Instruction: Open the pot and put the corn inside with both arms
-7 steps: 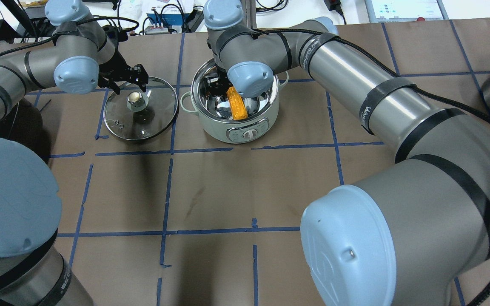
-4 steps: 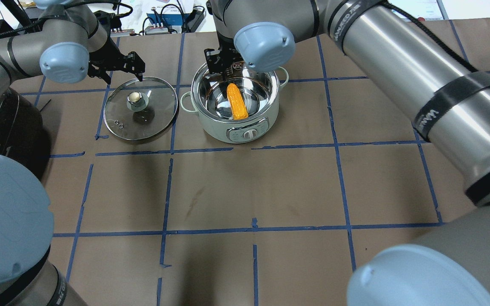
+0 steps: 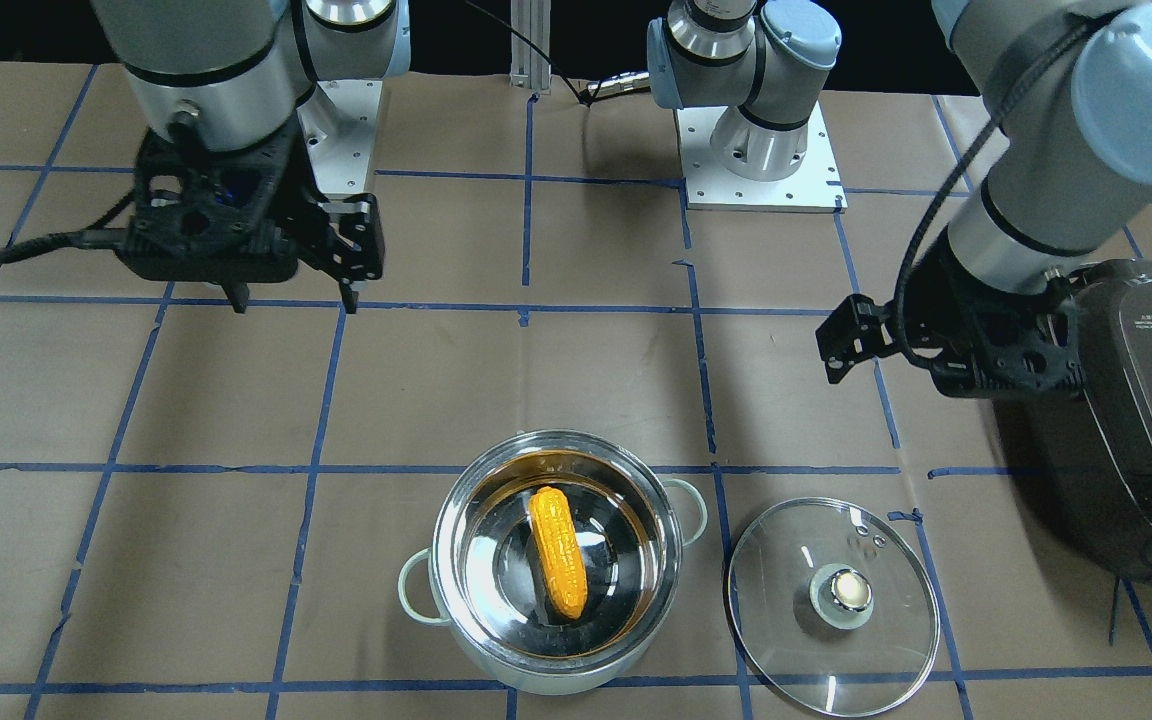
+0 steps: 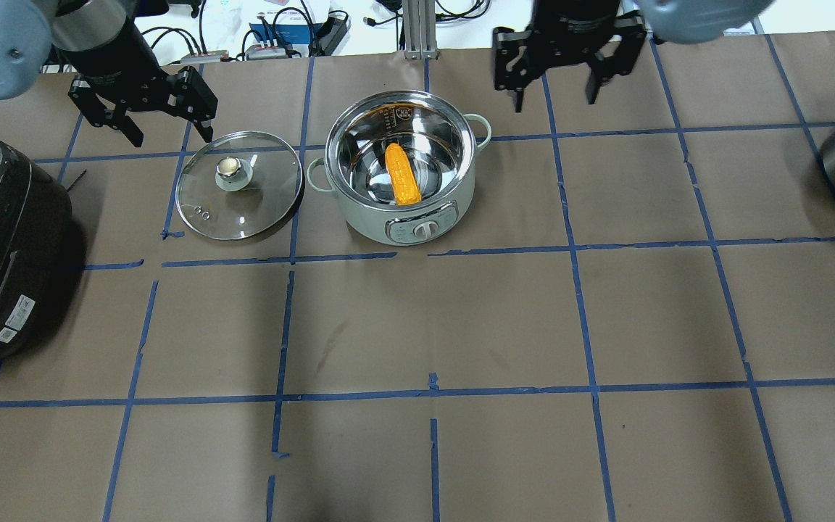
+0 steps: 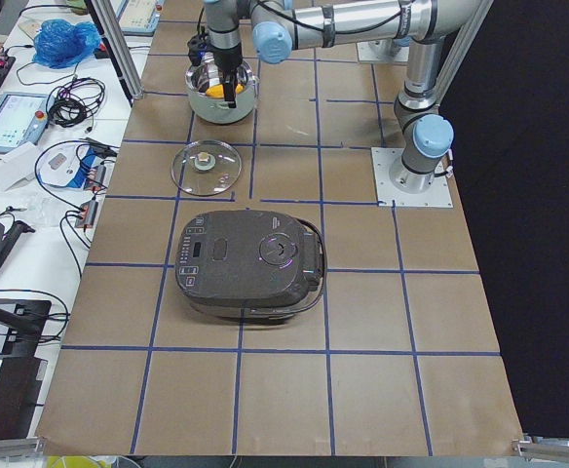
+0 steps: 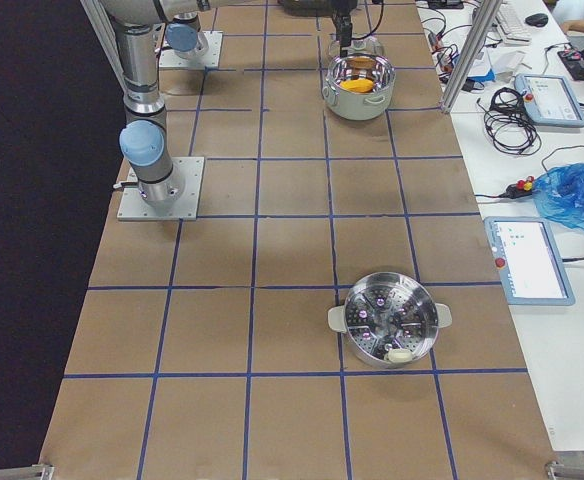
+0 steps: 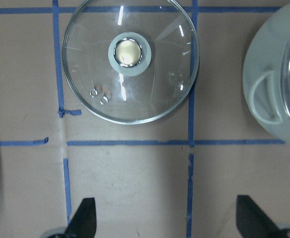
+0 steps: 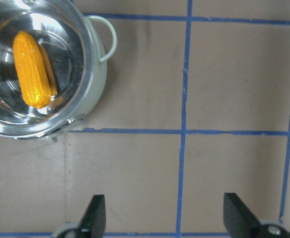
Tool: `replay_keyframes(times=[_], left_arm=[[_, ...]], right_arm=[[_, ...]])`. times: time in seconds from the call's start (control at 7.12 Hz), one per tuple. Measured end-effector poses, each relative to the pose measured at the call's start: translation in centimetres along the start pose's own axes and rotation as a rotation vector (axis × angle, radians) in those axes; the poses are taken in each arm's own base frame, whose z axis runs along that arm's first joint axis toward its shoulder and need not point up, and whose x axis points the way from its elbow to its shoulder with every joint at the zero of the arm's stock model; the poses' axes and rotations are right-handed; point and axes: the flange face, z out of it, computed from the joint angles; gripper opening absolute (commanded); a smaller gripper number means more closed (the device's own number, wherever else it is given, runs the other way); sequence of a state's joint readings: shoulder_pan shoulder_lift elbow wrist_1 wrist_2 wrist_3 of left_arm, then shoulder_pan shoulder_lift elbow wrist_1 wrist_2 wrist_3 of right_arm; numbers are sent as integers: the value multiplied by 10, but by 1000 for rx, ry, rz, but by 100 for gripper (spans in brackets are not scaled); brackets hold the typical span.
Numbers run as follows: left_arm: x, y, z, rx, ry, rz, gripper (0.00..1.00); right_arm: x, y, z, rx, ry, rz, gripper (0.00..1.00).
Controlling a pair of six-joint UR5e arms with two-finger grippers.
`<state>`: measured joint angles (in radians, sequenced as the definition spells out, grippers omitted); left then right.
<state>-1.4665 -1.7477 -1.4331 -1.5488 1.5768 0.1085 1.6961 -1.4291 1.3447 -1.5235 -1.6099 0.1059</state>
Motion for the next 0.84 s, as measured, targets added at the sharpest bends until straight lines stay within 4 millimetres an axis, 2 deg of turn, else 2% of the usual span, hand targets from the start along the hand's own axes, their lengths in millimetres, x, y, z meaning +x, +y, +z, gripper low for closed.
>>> replay_keyframes(times=[0.14, 0.28, 0.42, 0.56, 0.84], left_arm=[[18, 18, -15, 6, -1, 27, 100], [30, 28, -23, 13, 0, 47, 100], [39, 35, -27, 18, 9, 62, 100], [44, 39, -29, 21, 26, 70, 100], [48, 43, -29, 21, 42, 79, 100]], right_arm=[[23, 29, 5, -33, 1, 29, 88], [32, 46, 13, -41, 0, 43, 100], [35, 52, 16, -32, -1, 52, 100], [35, 52, 9, -8, -4, 58, 100], [34, 34, -8, 32, -6, 104, 100]])
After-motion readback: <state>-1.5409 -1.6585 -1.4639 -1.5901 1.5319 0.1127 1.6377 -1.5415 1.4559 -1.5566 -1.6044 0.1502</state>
